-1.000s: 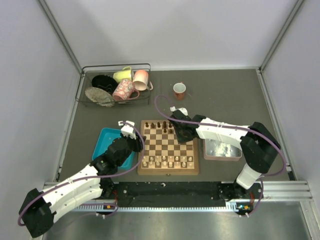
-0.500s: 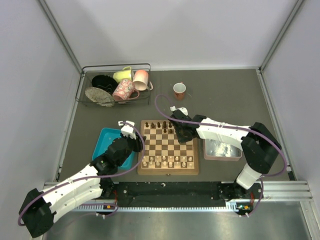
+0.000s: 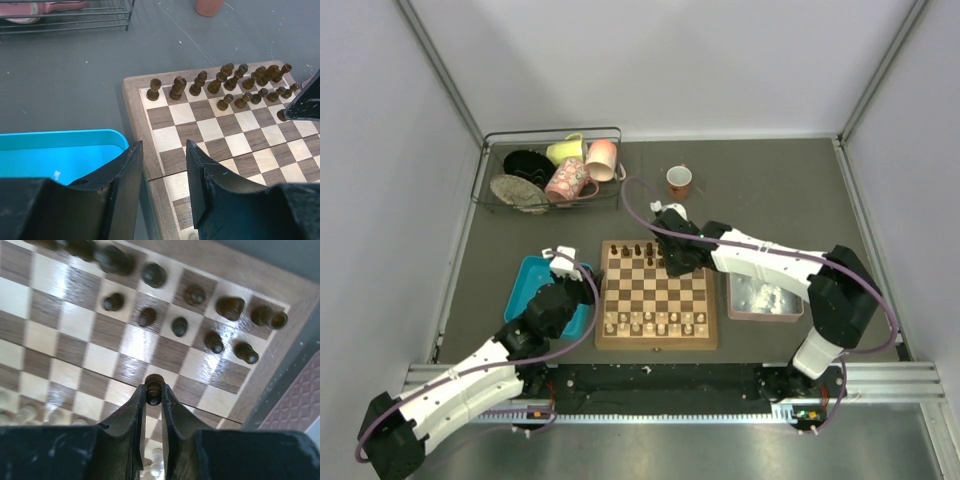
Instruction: Set up the chess pieces on the board
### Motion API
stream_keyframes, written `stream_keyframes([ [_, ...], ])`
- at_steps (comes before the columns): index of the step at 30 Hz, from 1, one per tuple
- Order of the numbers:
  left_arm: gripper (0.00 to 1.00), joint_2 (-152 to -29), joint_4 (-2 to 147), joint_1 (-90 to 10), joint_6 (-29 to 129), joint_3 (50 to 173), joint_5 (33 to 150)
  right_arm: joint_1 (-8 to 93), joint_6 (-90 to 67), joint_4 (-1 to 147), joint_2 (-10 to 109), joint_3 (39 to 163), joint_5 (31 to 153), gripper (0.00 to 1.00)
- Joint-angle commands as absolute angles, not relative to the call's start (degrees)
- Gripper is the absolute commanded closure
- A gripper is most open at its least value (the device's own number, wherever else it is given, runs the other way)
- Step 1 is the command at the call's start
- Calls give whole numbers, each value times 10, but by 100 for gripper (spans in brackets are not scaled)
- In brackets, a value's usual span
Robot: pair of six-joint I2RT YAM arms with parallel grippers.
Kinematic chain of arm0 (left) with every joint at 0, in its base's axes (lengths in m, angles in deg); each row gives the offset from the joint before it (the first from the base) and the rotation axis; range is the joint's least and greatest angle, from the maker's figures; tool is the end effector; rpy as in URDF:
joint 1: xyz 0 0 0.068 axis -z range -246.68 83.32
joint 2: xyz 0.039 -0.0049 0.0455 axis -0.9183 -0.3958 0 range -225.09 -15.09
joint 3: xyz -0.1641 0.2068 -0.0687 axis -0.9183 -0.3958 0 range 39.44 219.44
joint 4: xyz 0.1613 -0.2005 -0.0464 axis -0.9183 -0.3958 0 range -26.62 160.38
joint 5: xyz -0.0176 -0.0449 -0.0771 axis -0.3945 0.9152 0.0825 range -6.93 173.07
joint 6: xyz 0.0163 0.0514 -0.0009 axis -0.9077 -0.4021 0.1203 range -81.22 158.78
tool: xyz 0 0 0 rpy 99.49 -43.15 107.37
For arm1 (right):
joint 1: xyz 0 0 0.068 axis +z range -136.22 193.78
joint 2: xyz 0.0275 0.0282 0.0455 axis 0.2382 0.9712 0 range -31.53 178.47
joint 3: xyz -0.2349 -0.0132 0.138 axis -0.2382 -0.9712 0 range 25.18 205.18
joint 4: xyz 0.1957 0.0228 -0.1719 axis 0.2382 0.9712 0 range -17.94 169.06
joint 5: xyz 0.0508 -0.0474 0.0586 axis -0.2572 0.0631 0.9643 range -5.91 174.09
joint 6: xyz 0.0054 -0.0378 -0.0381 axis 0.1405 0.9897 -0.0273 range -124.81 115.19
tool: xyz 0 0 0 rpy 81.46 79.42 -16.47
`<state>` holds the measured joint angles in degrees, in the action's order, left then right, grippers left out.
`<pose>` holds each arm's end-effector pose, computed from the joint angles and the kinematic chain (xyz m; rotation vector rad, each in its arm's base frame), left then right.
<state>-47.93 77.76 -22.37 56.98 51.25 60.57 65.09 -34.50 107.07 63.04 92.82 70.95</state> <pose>0.1184 -0.0967 0.1995 0.1316 1.8060 -0.4257 0.2174 0.2585 0.2232 -0.4170 2.5847 0.1957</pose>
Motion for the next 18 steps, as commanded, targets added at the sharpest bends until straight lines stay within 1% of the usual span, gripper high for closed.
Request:
stream_keyframes([
  [1,55,-446,796,-225,586,498,568,674,-336,1064,639,999,727,98],
  [8,55,-428,790,-229,592,492,559,693,-328,1079,709,1094,725,98],
  [18,54,-427,791,-231,593,493,560,695,-323,1099,785,1169,715,97],
])
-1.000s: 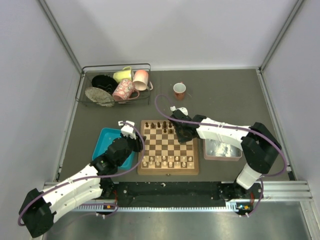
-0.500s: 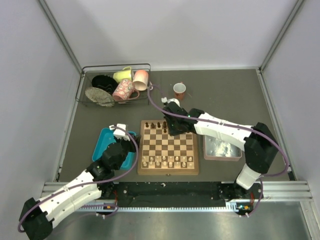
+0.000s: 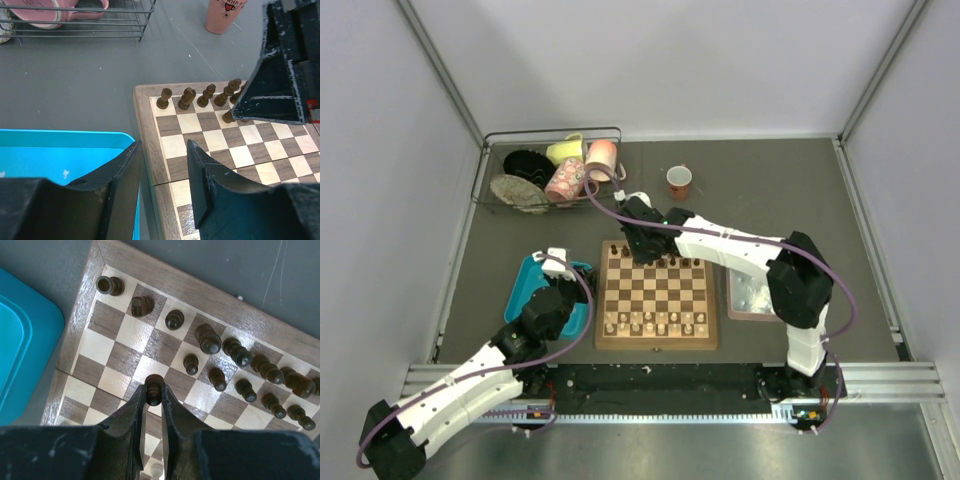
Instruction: Set up the chess pieces on the board
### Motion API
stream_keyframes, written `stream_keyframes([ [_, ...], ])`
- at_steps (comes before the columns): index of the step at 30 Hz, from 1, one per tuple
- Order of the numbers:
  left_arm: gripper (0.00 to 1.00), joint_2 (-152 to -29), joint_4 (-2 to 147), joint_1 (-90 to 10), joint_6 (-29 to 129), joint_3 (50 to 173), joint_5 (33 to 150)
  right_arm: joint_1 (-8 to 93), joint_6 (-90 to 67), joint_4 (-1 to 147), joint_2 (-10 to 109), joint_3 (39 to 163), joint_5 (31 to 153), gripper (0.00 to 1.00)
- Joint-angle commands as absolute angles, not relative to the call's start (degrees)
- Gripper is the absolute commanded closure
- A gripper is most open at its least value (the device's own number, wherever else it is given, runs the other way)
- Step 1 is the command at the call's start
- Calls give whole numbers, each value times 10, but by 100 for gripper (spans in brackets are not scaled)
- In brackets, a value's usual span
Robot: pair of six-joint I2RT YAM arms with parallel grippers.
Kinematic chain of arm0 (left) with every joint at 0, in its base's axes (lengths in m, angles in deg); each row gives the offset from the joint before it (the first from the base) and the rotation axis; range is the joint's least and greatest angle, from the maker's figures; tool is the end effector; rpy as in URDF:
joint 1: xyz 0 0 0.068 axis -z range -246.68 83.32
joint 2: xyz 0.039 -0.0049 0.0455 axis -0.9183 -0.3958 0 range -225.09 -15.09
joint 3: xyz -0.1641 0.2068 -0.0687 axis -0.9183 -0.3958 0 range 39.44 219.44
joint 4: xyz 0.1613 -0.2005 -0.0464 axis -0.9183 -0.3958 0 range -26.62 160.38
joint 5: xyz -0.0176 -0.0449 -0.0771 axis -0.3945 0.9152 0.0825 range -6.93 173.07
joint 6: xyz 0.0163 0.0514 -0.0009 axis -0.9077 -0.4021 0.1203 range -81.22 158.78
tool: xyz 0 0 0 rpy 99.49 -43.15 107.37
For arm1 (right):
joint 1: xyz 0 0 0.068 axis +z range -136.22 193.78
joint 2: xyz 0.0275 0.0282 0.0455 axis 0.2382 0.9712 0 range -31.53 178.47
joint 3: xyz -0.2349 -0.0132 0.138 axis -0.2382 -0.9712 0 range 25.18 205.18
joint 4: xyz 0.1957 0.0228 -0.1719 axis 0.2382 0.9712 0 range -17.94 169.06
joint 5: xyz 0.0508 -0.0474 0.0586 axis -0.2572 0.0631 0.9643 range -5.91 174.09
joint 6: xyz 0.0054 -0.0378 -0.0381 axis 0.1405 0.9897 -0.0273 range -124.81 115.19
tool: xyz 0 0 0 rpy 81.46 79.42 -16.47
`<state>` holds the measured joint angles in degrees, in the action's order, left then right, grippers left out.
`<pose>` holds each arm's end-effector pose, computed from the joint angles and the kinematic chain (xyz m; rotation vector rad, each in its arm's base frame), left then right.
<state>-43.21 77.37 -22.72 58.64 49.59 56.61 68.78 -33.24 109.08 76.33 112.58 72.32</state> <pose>0.1136 -0.0877 0.1992 0.0331 1.7595 -0.4084 0.2411 0.3316 0.2435 -0.5153 2.5179 0.3011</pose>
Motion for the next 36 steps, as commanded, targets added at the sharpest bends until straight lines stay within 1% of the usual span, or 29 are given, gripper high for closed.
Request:
stream_keyframes([
  [1,54,-427,792,-231,592,492,560,695,-324,1100,788,1172,716,97],
  [20,53,-424,792,-231,592,490,561,695,-321,1101,854,1212,695,95],
  [36,53,-421,791,-230,592,489,559,692,-319,1100,875,1219,682,92],
])
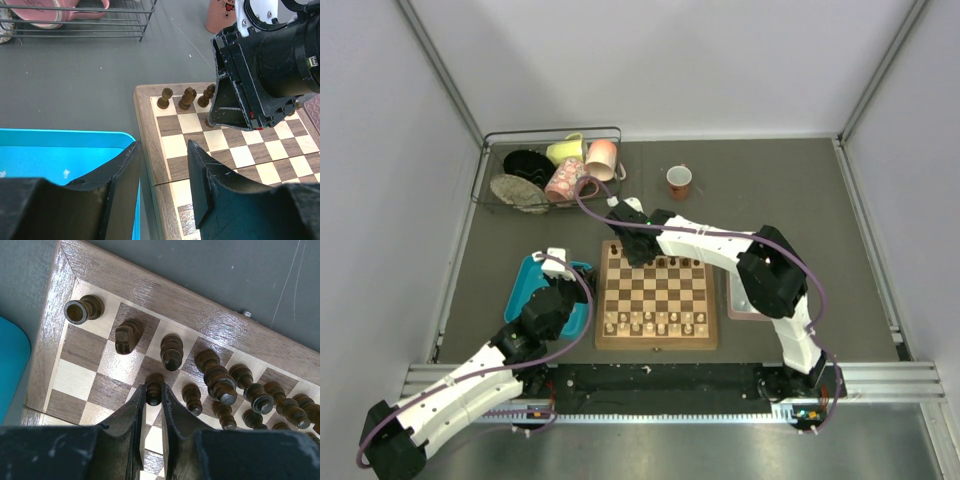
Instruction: Set up the chess pieces on the board
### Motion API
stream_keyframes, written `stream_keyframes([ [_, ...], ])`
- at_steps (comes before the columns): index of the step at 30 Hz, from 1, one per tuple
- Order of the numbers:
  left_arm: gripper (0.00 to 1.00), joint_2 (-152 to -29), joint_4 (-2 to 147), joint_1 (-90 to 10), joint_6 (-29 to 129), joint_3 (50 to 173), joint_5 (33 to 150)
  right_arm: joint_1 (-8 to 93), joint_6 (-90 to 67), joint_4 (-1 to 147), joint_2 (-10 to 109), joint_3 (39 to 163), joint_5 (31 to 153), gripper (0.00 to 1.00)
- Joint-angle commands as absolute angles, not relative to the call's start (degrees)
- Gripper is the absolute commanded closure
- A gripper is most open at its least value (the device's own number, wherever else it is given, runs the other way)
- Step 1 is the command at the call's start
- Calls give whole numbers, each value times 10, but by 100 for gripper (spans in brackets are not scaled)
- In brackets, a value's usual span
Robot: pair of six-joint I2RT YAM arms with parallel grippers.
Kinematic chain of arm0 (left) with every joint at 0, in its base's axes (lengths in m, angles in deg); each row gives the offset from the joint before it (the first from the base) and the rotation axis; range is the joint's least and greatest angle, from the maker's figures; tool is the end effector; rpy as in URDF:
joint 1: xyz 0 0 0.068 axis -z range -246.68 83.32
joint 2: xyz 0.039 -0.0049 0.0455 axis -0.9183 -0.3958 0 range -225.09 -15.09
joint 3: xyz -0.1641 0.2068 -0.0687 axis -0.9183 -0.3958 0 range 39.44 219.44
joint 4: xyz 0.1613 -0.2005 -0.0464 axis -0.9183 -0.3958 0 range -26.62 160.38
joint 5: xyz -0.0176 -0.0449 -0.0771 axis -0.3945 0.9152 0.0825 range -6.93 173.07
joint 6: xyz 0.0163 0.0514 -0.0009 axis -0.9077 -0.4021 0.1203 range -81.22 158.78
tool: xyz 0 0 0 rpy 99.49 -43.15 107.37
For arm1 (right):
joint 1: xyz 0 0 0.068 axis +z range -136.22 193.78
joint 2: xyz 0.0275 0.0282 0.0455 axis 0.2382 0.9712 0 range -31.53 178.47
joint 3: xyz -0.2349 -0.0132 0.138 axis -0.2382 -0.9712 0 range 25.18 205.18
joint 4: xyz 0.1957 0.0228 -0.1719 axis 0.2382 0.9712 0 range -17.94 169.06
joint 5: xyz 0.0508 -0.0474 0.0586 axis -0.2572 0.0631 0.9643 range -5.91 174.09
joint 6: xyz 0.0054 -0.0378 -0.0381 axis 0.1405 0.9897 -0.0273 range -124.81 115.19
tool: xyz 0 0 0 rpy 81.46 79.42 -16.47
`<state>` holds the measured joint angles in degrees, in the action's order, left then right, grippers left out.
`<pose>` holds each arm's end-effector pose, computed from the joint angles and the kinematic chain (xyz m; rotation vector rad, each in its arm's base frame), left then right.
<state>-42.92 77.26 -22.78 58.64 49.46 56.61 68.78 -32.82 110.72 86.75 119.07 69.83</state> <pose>0.1133 -0.0872 0.1988 0.0319 1.7587 -0.4081 0.2608 0.3571 0.2027 -0.5358 2.5689 0.1710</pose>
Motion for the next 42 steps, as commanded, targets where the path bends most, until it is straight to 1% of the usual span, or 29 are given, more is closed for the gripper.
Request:
stream_keyframes([
  [1,53,-421,791,-230,592,490,559,692,-319,1101,877,1220,683,91],
  [5,53,-421,791,-231,592,489,559,692,-319,1101,878,1221,684,89],
  [9,53,-422,792,-231,591,489,560,692,-320,1101,877,1220,684,79],
  [12,53,-421,792,-231,591,488,560,692,-319,1101,875,1220,687,75],
  [15,53,-420,791,-231,592,488,560,692,-318,1101,870,1221,693,72],
  [20,53,-418,790,-230,592,488,559,692,-314,1101,854,1220,698,71],
  [24,53,-417,790,-230,592,488,558,692,-312,1102,818,1208,698,71],
  [28,53,-417,790,-231,592,488,558,691,-319,1101,756,1175,699,71],
  [29,53,-418,790,-231,592,488,558,690,-322,1101,722,1164,700,70],
  [31,53,-417,790,-231,592,488,558,687,-324,1101,684,1127,697,70],
  [32,53,-417,790,-230,592,488,559,683,-327,1101,645,1109,687,69],
  [33,53,-417,790,-230,592,488,559,677,-335,1102,619,1068,684,69],
  [34,53,-415,790,-231,592,488,560,660,-339,1100,596,1045,680,69],
  [35,53,-415,790,-231,592,487,560,646,-344,1102,544,1020,677,69],
  [36,53,-415,790,-231,592,487,561,630,-355,1102,519,968,677,69],
  [37,53,-416,791,-230,592,487,562,589,-359,1101,495,941,677,69],
  [39,53,-416,793,-230,592,487,562,544,-368,1101,426,868,680,68],
  [40,53,-417,793,-232,591,487,563,489,-368,1101,405,848,684,68],
  [42,53,-419,793,-231,591,487,563,437,-363,1101,362,796,696,68],
])
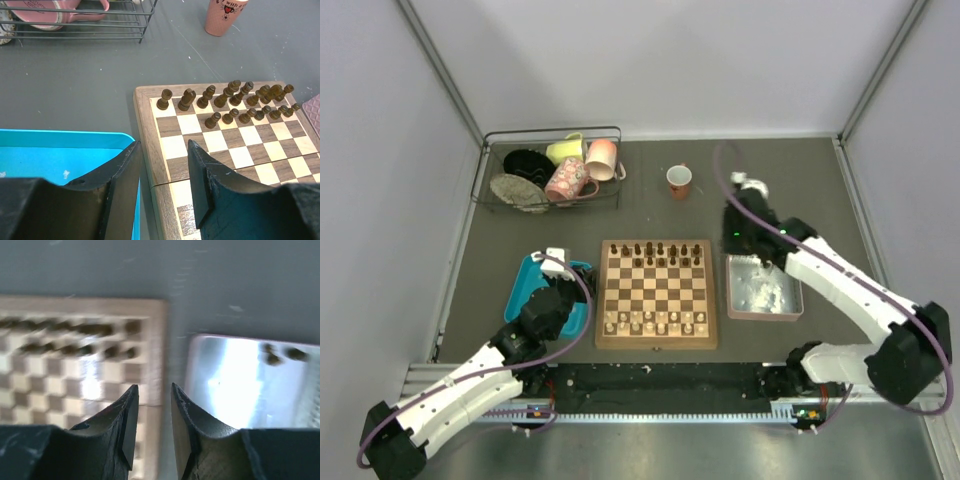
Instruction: Set up the chess pieces on the board
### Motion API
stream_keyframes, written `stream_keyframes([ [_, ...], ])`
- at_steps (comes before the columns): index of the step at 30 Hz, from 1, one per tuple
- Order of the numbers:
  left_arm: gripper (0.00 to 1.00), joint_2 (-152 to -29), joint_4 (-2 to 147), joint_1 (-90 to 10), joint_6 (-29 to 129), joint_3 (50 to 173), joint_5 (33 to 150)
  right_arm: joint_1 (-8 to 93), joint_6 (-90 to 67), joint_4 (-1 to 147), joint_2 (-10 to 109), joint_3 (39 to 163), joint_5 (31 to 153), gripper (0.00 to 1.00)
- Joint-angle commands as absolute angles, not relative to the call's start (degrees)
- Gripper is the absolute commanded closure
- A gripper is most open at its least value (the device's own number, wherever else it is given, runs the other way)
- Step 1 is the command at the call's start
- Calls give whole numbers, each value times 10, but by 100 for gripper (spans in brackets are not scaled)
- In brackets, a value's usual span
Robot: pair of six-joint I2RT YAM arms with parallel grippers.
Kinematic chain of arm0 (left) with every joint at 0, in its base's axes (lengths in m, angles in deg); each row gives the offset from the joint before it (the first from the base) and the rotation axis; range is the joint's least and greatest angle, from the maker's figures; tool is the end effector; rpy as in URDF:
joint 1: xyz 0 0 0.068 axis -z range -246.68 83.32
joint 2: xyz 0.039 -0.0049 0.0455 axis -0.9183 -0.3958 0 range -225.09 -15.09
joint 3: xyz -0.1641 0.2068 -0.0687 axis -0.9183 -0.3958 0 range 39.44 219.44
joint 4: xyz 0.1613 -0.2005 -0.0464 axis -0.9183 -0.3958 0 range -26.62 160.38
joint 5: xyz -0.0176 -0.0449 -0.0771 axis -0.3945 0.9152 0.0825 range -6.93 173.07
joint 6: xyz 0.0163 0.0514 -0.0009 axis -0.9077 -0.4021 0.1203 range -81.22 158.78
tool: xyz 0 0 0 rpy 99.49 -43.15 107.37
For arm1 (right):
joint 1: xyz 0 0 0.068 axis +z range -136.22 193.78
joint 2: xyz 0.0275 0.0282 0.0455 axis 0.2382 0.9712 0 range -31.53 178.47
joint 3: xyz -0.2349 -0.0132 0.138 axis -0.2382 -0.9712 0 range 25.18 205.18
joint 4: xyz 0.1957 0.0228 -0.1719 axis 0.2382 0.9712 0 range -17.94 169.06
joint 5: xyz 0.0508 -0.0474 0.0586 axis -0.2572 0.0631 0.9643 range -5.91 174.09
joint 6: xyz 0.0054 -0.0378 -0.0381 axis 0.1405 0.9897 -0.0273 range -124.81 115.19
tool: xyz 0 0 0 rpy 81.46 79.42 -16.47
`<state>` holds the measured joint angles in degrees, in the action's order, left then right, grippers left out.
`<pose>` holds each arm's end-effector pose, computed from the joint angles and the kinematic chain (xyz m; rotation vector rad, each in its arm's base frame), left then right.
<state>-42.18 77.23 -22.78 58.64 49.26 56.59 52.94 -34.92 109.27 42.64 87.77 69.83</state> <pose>0.1124 -0.0863 0.1991 0.0285 1.7510 -0.4127 0.2161 0.1646 0.2954 -0.0770 2.4033 0.2662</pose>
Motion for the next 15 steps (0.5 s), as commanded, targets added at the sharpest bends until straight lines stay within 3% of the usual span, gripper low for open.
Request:
stream_keyframes([
  [1,53,-420,793,-232,591,488,563,414,-362,1101,352,782,699,68],
  [8,53,-422,795,-232,590,488,566,230,-325,1068,333,714,742,67],
  [15,53,-428,795,-232,590,490,566,186,-331,1013,370,692,743,68],
])
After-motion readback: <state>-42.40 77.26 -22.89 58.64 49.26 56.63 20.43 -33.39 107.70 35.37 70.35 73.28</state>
